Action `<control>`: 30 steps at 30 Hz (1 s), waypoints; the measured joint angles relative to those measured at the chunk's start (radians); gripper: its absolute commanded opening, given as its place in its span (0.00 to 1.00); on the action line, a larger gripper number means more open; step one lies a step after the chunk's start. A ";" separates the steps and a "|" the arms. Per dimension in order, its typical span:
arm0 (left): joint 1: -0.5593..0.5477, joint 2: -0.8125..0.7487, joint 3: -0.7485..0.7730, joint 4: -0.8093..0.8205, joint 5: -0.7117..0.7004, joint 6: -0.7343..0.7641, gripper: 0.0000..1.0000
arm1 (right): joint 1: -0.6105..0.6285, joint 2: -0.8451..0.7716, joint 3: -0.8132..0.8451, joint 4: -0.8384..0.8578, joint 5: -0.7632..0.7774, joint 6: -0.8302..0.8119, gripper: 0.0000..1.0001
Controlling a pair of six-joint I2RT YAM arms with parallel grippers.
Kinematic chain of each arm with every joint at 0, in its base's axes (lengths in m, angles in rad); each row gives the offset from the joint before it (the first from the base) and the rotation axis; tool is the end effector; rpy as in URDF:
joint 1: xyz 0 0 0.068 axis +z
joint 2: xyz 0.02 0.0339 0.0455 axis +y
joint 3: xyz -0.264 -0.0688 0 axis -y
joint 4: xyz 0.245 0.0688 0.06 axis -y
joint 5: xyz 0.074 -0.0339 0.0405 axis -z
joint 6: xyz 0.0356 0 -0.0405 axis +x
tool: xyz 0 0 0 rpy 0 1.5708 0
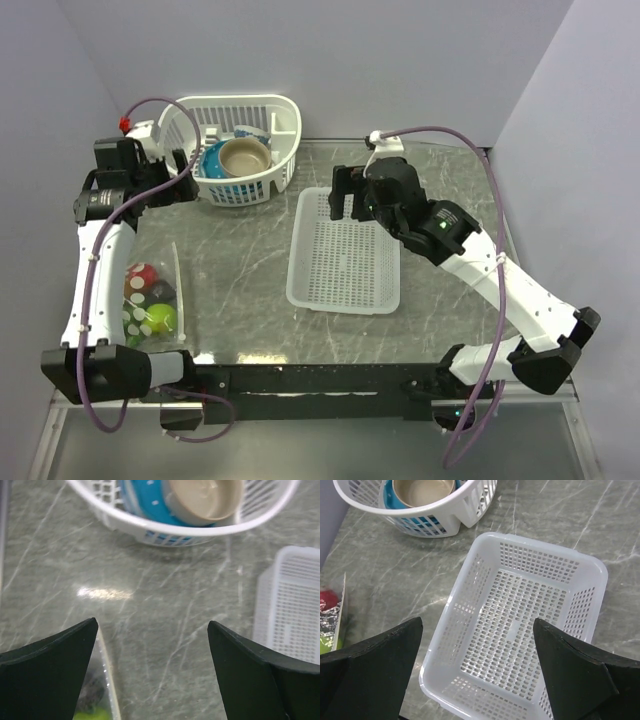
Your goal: Open the zip-top bag and remove the fake food
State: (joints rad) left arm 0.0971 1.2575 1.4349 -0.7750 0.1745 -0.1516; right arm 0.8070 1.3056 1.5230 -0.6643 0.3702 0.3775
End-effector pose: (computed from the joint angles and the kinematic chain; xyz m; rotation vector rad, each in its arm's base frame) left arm 0.2587 0.0190 0.4056 -0.1690 2.1598 -0.2204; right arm 0.1987 0.1888 0.4334 -0.1951 1.9972 0.3909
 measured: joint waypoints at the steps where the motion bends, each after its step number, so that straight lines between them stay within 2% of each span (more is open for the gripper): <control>1: 0.000 0.006 -0.005 -0.003 -0.026 0.000 0.99 | 0.000 0.000 -0.010 0.004 -0.006 0.004 1.00; 5: 0.005 0.017 -0.027 -0.007 -0.129 0.000 0.99 | -0.009 -0.003 -0.071 0.028 -0.029 0.019 1.00; 10: 0.015 0.016 -0.132 0.024 -0.270 0.000 0.99 | -0.033 -0.006 -0.141 0.044 -0.072 0.043 1.00; 11: 0.016 0.014 -0.162 0.031 -0.296 0.000 0.93 | -0.036 -0.008 -0.151 0.049 -0.078 0.049 1.00; 14: 0.015 0.002 -0.270 0.064 -0.351 0.009 0.82 | -0.042 -0.031 -0.186 0.077 -0.105 0.065 1.00; 16: 0.010 -0.013 -0.354 0.081 -0.378 0.019 0.82 | -0.043 -0.049 -0.207 0.098 -0.122 0.076 1.00; 19: -0.032 -0.037 -0.459 0.091 -0.425 0.027 0.90 | -0.044 -0.075 -0.234 0.133 -0.156 0.094 1.00; 24: -0.119 -0.040 -0.533 0.128 -0.452 0.024 0.79 | -0.044 -0.081 -0.257 0.179 -0.201 0.124 1.00; 30: -0.184 0.002 -0.544 0.198 -0.540 0.016 0.77 | -0.044 -0.100 -0.302 0.202 -0.230 0.149 1.00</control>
State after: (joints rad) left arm -0.0872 1.2598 0.8909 -0.5774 -0.3653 -0.1352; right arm 0.7628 1.2057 1.2213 -0.4622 0.1402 0.5262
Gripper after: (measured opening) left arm 0.786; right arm 0.999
